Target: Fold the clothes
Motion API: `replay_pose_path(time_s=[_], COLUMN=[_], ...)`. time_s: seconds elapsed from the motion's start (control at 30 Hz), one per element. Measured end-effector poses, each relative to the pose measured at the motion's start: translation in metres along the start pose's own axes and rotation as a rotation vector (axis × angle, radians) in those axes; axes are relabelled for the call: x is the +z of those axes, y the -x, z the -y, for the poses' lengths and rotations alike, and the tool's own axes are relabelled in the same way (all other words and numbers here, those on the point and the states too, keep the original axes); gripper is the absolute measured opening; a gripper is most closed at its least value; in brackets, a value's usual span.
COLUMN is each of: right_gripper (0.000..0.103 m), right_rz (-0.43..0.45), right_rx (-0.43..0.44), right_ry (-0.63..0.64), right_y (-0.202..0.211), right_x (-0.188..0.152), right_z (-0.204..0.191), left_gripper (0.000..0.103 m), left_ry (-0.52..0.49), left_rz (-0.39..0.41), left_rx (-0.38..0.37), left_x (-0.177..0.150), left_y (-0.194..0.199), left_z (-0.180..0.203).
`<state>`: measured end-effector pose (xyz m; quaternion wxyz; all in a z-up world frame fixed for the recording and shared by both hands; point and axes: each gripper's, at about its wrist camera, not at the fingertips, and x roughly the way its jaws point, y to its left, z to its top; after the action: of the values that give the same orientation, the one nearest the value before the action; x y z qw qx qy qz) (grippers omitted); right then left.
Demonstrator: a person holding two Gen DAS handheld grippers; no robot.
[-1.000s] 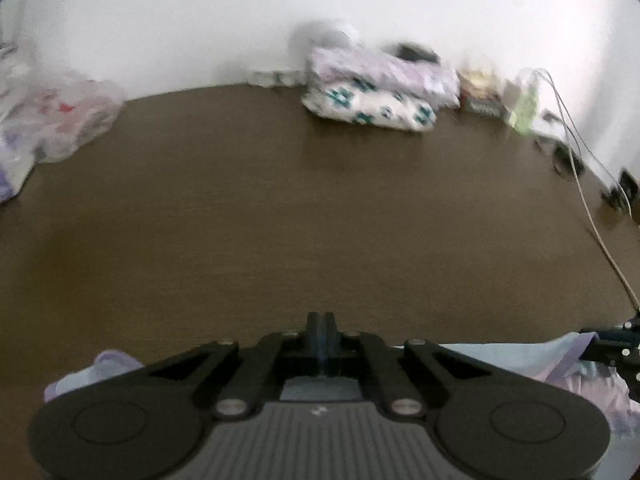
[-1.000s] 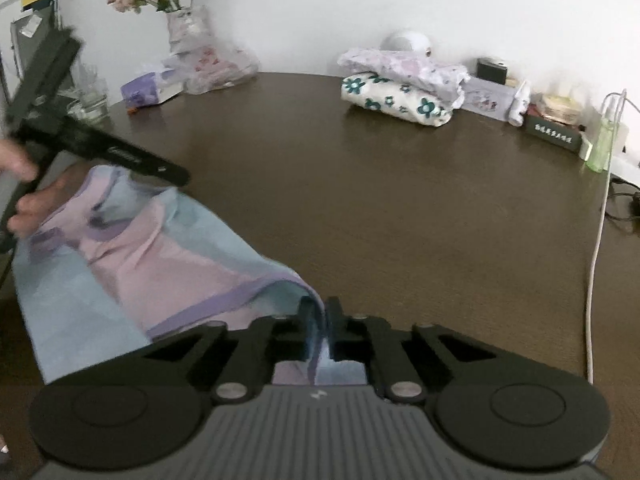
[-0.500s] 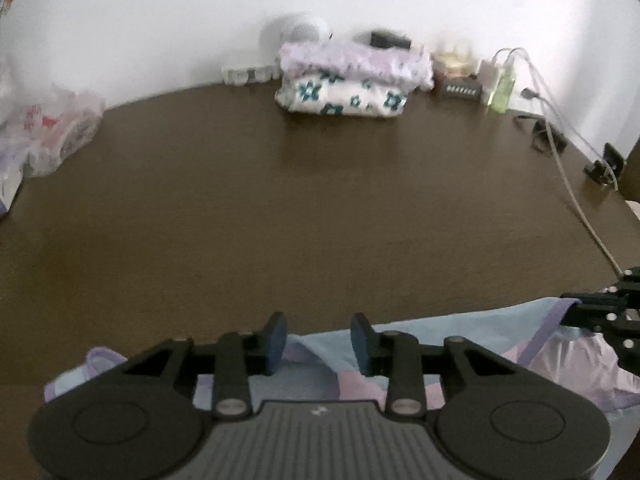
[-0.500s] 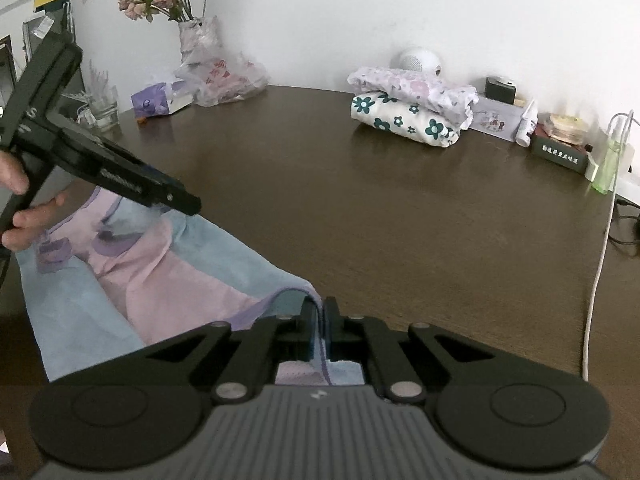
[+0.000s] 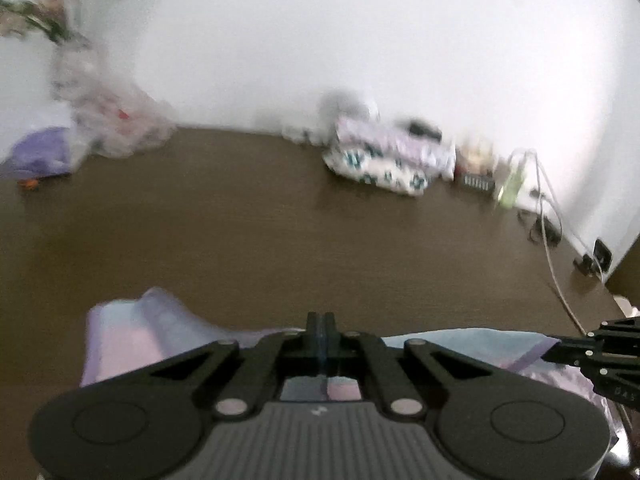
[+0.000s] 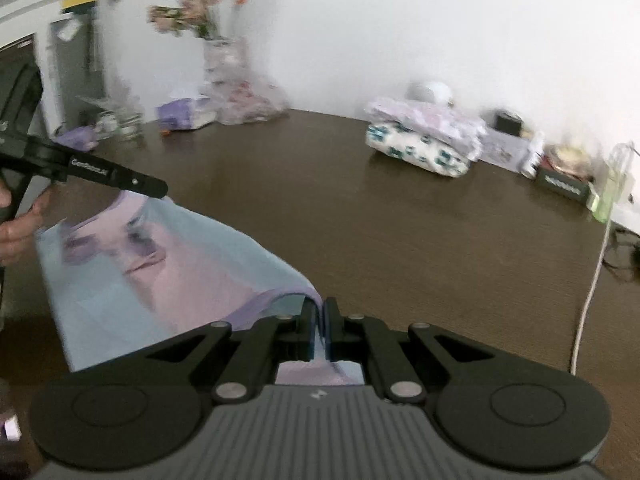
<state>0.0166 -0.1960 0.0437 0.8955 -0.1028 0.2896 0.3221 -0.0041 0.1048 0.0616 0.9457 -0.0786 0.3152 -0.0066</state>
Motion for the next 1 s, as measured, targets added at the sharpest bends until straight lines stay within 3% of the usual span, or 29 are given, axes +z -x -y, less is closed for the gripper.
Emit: replay_pose_path(time_s=[0.07, 0.13, 0.2, 0.27, 0.33, 0.43, 0.5, 0.6, 0.7, 0.77, 0.83, 0.93, 1.0], right_gripper=[0.004, 0.004, 0.007, 0.017, 0.03, 0.03, 0.03, 0.03, 0.03, 0.03, 0.03, 0.032, 0.013], right_rz=[-0.009, -0.053, -0.101, -0.089, -0.052, -0.024, -0.038, -0.043, -0.024, -0.037, -0.03, -0.006, 0.001], right_rx=[0.038, 0.074, 0.09, 0.104, 0.084, 0.028, 0.034, 0.001, -0.123, -0.155, -0.134, -0.064, -0.062], right_ry=[0.1, 0.197, 0.257, 0.257, 0.208, 0.14, 0.133, 0.106, -0.104, -0.293, -0.447, -0.612, -0.672], right_y=[0.01, 0.016, 0.02, 0.027, 0.031, 0.028, 0.026, 0.037, 0.059, 0.065, 0.065, 0.051, 0.038], right_x=[-0.01, -0.02, -0.028, -0.029, -0.025, -0.025, -0.032, -0.045, -0.056, -0.063, -0.069, -0.073, -0.073], right_z=[-0.015, -0.03, -0.038, -0.038, -0.033, -0.031, -0.036, -0.032, 0.006, 0.036, 0.056, 0.072, 0.077], left_gripper=[0.0, 0.001, 0.009, 0.051, 0.065, 0.065, 0.065, 0.049, 0.048, 0.052, 0.056, 0.056, 0.055], left_ry=[0.013, 0.026, 0.036, 0.066, 0.076, 0.012, -0.022, -0.081, -0.09, -0.076, -0.066, -0.11, -0.13], left_rz=[0.047, 0.021, 0.018, 0.058, 0.091, 0.059, 0.021, -0.02, 0.011, 0.058, 0.118, 0.073, 0.014], left_rx=[0.076, 0.123, 0.164, 0.178, 0.144, 0.083, 0.104, 0.167, 0.194, 0.213, 0.224, 0.164, 0.187], left_x=[-0.027, -0.048, -0.058, -0.055, -0.049, -0.037, -0.035, -0.045, -0.062, -0.068, -0.067, -0.065, -0.065], left_y=[0.018, 0.025, 0.03, 0.039, 0.044, 0.03, 0.014, 0.002, 0.009, 0.015, 0.019, 0.01, 0.0], left_z=[0.004, 0.004, 0.002, 0.001, 0.003, 0.022, 0.032, 0.04, 0.041, 0.04, 0.044, 0.053, 0.057])
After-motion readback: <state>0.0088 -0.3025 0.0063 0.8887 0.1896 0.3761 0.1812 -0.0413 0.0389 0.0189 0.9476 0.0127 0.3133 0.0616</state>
